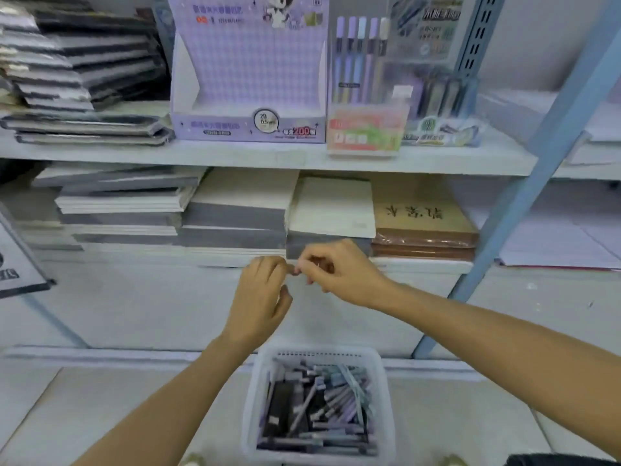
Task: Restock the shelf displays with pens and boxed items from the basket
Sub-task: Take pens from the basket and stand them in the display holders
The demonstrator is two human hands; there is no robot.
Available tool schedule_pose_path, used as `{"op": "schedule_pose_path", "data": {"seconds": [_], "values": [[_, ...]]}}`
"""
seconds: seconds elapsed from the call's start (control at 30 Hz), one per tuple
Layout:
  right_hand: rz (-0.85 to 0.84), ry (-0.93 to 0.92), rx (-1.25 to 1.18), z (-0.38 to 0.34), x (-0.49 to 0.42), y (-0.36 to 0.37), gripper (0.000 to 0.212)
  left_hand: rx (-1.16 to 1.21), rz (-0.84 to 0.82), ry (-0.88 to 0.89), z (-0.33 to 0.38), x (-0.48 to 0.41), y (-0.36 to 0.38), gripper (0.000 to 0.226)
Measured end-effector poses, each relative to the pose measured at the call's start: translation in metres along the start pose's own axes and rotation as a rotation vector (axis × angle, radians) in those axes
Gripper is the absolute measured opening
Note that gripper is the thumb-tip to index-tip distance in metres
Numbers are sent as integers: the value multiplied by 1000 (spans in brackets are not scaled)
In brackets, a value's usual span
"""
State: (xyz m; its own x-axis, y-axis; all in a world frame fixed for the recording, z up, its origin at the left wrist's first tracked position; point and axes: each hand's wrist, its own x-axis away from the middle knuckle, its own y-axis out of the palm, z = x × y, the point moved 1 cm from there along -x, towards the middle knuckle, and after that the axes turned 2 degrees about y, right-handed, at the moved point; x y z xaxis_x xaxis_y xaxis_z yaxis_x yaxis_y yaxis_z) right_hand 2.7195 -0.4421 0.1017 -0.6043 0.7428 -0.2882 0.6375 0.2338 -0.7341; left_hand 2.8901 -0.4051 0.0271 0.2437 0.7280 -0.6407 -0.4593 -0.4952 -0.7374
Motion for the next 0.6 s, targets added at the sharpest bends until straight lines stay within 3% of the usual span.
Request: {"op": "schedule_pose_path", "data": {"seconds": [0.13, 0.23, 0.3, 0.43, 0.6], "values": [[-238, 224, 52, 79, 20, 80, 19, -18, -401, -198, -28, 95, 58, 29], [-415, 350, 68, 131, 51, 130, 18, -87, -750, -344, -41, 160, 91, 45], [-539, 435, 76, 157, 79, 161, 17, -64, -894, -392, -45, 192, 103, 55], [-753, 530, 146, 187, 128, 203, 19, -30, -966, -397, -50, 226, 112, 63], [-808, 437, 251, 194, 157, 219, 44, -23, -866, -393, -46, 230, 120, 60]]}}
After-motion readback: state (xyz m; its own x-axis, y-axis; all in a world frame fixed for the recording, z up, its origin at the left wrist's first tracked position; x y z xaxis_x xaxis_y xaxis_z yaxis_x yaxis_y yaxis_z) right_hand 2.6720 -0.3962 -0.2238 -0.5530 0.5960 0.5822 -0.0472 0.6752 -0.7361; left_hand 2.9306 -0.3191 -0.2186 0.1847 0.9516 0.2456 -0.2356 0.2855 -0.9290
